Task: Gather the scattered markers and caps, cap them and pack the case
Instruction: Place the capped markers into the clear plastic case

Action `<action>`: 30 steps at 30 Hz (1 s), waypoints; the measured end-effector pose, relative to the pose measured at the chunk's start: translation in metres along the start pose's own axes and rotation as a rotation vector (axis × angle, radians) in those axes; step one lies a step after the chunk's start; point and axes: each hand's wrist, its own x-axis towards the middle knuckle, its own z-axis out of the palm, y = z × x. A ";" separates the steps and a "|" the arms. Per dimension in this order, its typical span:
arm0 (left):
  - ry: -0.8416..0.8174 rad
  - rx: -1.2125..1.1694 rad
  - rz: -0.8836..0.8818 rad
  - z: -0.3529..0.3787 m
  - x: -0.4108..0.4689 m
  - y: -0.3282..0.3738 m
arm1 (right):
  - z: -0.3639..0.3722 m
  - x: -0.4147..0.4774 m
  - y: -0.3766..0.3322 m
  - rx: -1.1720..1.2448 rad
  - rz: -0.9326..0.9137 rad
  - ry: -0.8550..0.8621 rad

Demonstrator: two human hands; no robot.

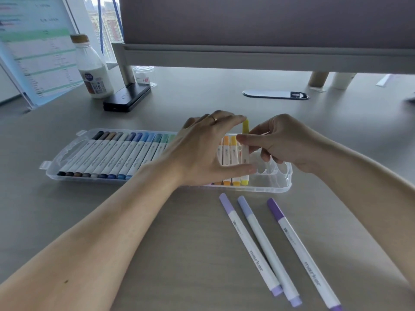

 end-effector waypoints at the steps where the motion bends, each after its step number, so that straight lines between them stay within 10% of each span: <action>1: -0.022 -0.015 -0.008 0.001 0.000 0.000 | 0.000 -0.001 -0.001 0.001 0.001 -0.001; 30: -0.198 -0.074 -0.080 0.001 0.002 0.000 | -0.011 -0.004 -0.001 -0.175 -0.012 -0.170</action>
